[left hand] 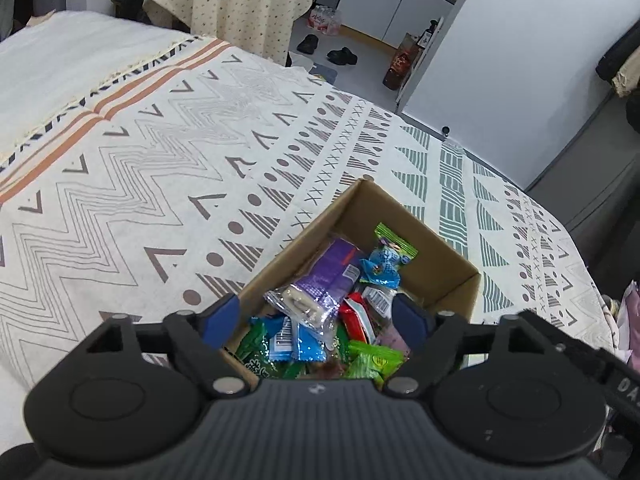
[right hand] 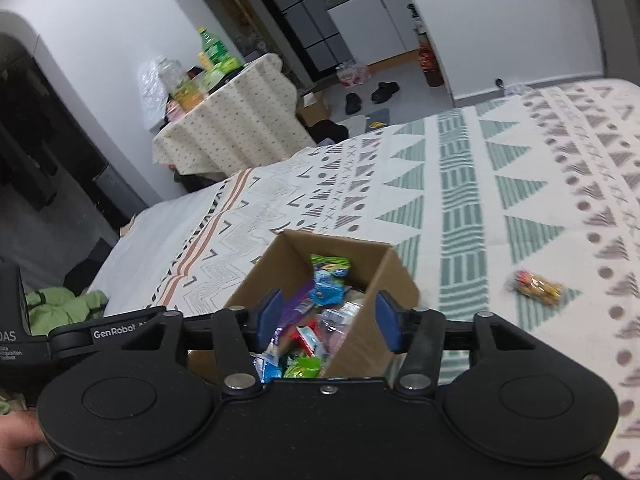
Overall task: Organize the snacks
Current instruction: 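Open both grippers to drop the snacks into the box, then move the left gripper to the peanut snack packet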
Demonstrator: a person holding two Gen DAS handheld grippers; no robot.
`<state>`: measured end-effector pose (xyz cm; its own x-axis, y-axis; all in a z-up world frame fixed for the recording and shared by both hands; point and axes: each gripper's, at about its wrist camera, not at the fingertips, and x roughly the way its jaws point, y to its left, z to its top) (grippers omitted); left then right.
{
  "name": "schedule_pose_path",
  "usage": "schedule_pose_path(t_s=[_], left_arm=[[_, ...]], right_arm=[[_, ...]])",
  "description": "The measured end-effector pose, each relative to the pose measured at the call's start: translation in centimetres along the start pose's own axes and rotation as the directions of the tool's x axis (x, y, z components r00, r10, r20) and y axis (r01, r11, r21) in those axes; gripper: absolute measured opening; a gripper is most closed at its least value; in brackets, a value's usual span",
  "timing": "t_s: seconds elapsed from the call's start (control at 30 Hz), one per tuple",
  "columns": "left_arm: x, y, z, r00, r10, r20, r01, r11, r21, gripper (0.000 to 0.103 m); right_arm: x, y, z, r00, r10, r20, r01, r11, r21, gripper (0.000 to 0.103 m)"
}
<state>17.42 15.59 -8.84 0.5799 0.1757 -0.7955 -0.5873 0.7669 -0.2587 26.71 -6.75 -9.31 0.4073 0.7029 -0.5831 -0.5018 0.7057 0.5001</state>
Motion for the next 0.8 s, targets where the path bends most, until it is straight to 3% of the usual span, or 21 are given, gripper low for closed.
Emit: schedule_pose_path(t_s=[0.43,0.57,0.8], left_arm=[[-0.5,-4.8,-1.4,0.998,-0.053,-0.018,0.055,0.995,0.082,0.087],[-0.3,-6.5,-2.0,0.998,-0.055,-0.032,0.059,0.992,0.115,0.087],[-0.1,-9.7,-3.1,0.998,-0.063,-0.024,0.066,0.985,0.160,0.087]], right_arm=[[-2.6,-3.8,0.1,0.997,-0.071,-0.016,0.071,0.997,0.034,0.067],[-3.7,-4.9,0.2,0.995,-0.100,0.002,0.100,0.995,0.026,0.088],[-5.0,-7.0,0.2,0.988,-0.151,0.015,0.150,0.988,0.025,0.103]])
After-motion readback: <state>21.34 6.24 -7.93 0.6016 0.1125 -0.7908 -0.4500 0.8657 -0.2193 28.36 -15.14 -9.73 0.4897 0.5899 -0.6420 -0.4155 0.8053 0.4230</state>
